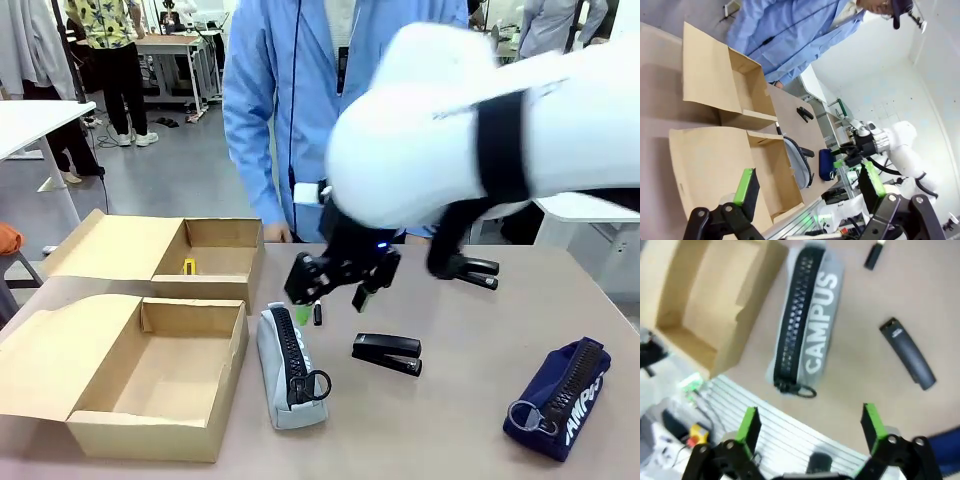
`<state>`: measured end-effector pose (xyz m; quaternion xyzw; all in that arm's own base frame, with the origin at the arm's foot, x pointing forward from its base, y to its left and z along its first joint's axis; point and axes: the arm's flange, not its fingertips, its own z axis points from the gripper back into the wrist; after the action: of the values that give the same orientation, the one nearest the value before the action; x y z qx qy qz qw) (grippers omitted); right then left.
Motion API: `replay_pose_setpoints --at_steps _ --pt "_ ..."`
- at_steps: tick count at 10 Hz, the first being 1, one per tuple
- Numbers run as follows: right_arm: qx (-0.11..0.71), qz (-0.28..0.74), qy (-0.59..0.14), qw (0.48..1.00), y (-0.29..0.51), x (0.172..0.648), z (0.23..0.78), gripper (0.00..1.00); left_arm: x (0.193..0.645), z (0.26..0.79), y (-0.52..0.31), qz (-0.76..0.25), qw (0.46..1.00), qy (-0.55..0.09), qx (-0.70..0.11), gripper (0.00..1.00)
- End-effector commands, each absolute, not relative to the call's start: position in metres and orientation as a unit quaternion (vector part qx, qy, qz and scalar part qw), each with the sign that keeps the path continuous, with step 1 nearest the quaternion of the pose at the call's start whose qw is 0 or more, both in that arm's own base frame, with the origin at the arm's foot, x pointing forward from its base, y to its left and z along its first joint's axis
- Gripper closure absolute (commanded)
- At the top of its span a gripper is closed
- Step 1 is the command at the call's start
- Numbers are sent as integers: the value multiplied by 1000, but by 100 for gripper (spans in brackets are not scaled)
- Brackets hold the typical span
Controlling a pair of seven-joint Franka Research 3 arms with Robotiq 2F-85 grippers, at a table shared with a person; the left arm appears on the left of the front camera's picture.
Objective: Place items inside the box.
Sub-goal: Pick up a Pencil pouch or Stapler and place it inside the Mailer Box closest to the robot.
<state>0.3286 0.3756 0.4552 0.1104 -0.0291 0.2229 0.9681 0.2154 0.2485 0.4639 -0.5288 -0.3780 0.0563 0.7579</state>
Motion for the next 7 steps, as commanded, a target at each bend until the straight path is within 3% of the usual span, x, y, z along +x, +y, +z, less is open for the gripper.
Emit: replay_pose_setpoints --at_steps 1,7 --pt "41 198 -3 979 423 355 438 0 215 465 248 48 752 -388 -531 0" --pt "-12 200 49 978 475 363 372 0 215 465 248 48 752 -388 -531 0"
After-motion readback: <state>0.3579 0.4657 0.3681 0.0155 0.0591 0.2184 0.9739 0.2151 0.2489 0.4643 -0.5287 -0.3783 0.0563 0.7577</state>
